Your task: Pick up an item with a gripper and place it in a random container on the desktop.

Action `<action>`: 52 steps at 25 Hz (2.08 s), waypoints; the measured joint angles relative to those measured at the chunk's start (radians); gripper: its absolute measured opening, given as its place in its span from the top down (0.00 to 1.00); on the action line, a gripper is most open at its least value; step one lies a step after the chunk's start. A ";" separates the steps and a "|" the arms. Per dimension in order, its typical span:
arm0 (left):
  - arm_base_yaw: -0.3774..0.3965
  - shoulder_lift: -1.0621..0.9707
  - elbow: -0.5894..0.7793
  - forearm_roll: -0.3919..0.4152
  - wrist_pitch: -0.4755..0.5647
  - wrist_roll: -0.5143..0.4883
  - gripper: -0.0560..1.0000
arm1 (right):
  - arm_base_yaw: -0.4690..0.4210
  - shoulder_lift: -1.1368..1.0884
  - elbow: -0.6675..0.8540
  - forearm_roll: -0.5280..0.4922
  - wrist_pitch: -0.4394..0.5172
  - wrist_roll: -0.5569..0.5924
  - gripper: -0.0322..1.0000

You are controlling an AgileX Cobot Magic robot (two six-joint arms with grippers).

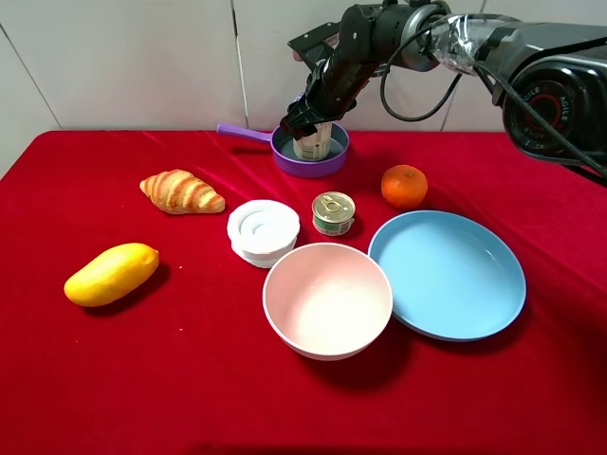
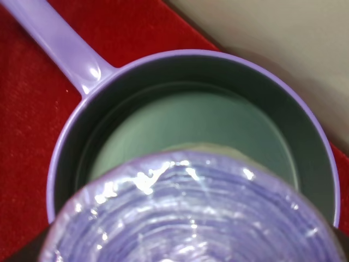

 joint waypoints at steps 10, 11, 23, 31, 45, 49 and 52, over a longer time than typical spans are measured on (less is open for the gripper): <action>0.000 0.000 0.000 0.000 0.000 0.000 0.02 | 0.000 0.000 0.000 0.000 0.000 0.000 0.51; 0.000 0.000 0.000 0.000 0.000 0.000 0.02 | 0.000 0.000 0.000 0.000 0.000 0.000 0.51; 0.000 0.000 0.000 0.000 0.000 0.000 0.02 | 0.000 0.000 -0.005 0.002 -0.022 0.000 0.37; 0.000 0.000 0.000 0.000 0.000 0.000 0.02 | 0.000 0.000 -0.005 0.003 -0.022 0.000 0.36; 0.000 0.000 0.000 0.000 0.000 0.000 0.02 | 0.000 0.000 -0.005 0.010 -0.022 -0.012 0.30; 0.000 0.000 0.000 0.000 0.000 0.000 0.02 | 0.000 -0.014 -0.005 0.009 -0.016 -0.012 0.30; 0.000 0.000 0.000 0.000 0.000 0.000 0.02 | 0.000 -0.044 -0.005 0.002 0.002 -0.012 0.30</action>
